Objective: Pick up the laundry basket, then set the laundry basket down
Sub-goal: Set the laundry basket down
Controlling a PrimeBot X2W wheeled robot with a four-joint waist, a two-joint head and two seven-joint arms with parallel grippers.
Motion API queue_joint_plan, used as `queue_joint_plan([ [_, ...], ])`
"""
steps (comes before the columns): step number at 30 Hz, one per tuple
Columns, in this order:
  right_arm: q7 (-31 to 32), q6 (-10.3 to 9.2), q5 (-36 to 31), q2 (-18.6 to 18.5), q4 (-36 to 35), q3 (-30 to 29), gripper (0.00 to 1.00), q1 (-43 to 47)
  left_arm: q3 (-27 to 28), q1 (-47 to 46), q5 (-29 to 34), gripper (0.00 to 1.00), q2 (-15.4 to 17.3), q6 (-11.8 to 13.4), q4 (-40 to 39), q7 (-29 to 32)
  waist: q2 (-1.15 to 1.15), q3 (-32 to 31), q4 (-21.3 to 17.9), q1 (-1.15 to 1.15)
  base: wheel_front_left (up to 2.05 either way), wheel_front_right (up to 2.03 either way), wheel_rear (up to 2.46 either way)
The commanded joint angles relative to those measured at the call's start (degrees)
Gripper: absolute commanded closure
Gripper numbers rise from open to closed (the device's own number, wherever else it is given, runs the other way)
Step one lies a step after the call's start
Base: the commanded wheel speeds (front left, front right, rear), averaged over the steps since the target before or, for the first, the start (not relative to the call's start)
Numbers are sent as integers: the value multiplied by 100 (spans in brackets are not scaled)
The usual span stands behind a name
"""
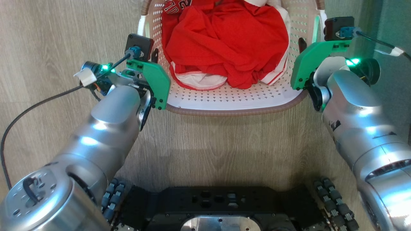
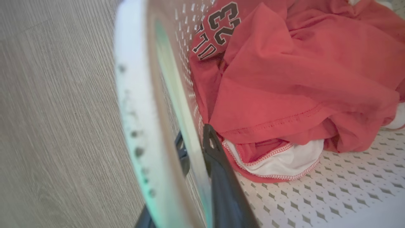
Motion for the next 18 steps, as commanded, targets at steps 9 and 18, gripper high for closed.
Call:
queue_joint_plan([
  [9,-101,-11,30,-47,-13,239,0,177,-40,16,-112,0,203,146,90,9,0,-55,-11,0,0,0,0],
  [18,-246,-11,170,-47,-42,402,0,162,17,96,-257,0,203,247,120,-49,0,-249,-33,0,0,0,0],
])
